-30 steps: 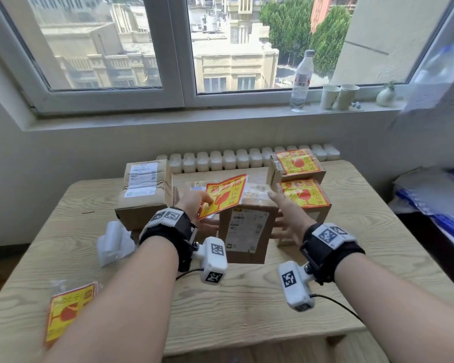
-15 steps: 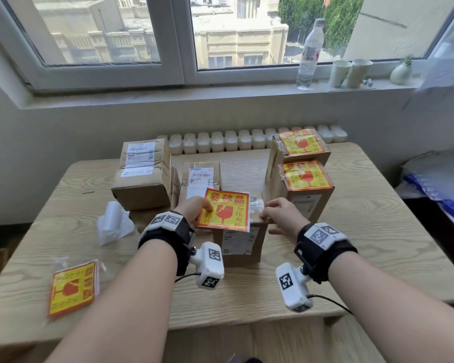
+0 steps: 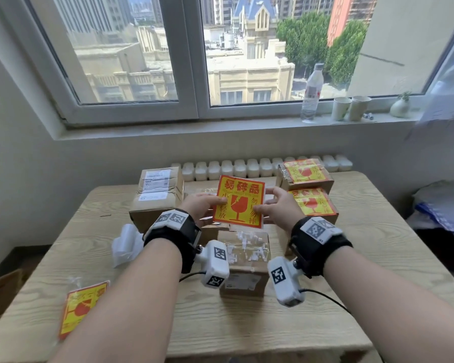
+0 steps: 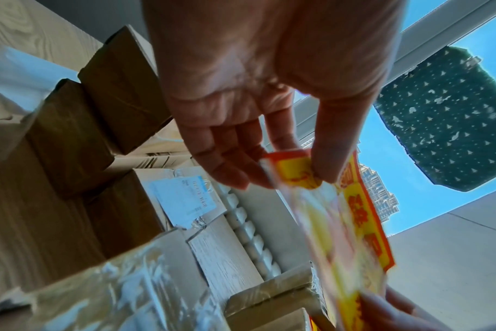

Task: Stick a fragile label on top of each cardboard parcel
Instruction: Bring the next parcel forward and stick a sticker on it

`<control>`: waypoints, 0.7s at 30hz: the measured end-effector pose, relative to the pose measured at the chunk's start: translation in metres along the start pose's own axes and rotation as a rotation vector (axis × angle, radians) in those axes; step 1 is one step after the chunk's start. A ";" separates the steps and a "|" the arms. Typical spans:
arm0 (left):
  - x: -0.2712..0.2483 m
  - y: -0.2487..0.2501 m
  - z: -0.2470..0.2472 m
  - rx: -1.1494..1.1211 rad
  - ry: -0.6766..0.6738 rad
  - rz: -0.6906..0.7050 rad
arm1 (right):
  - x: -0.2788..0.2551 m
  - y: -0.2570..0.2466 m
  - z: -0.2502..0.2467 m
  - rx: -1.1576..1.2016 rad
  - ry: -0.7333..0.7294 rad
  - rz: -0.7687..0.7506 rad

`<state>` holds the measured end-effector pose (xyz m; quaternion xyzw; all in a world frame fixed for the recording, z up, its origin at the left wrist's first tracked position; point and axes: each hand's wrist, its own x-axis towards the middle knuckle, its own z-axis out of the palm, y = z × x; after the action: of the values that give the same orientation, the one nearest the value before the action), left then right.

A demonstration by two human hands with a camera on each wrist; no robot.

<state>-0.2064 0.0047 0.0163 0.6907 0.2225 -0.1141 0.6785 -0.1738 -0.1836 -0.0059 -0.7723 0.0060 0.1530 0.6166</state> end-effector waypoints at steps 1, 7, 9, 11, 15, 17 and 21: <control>0.000 0.002 -0.001 0.015 -0.013 0.004 | 0.002 -0.002 0.001 -0.003 0.029 -0.001; -0.002 0.001 -0.016 0.105 -0.016 -0.025 | 0.014 -0.009 -0.001 0.045 0.157 -0.001; -0.002 0.000 -0.019 0.112 -0.006 -0.008 | 0.016 -0.009 0.000 0.044 0.154 -0.002; -0.002 -0.001 -0.019 0.105 0.012 0.003 | 0.017 -0.009 0.002 0.042 0.154 -0.006; 0.000 0.000 -0.020 0.084 0.017 0.012 | 0.023 -0.006 0.004 0.040 0.145 0.015; 0.000 0.001 -0.020 0.078 0.006 0.010 | 0.026 -0.004 0.004 0.008 0.164 0.027; 0.000 0.003 -0.019 0.060 -0.014 0.034 | 0.020 -0.004 0.004 -0.286 0.342 -0.188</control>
<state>-0.2078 0.0233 0.0205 0.7135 0.2025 -0.1138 0.6610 -0.1545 -0.1753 -0.0080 -0.8637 0.0168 -0.0389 0.5023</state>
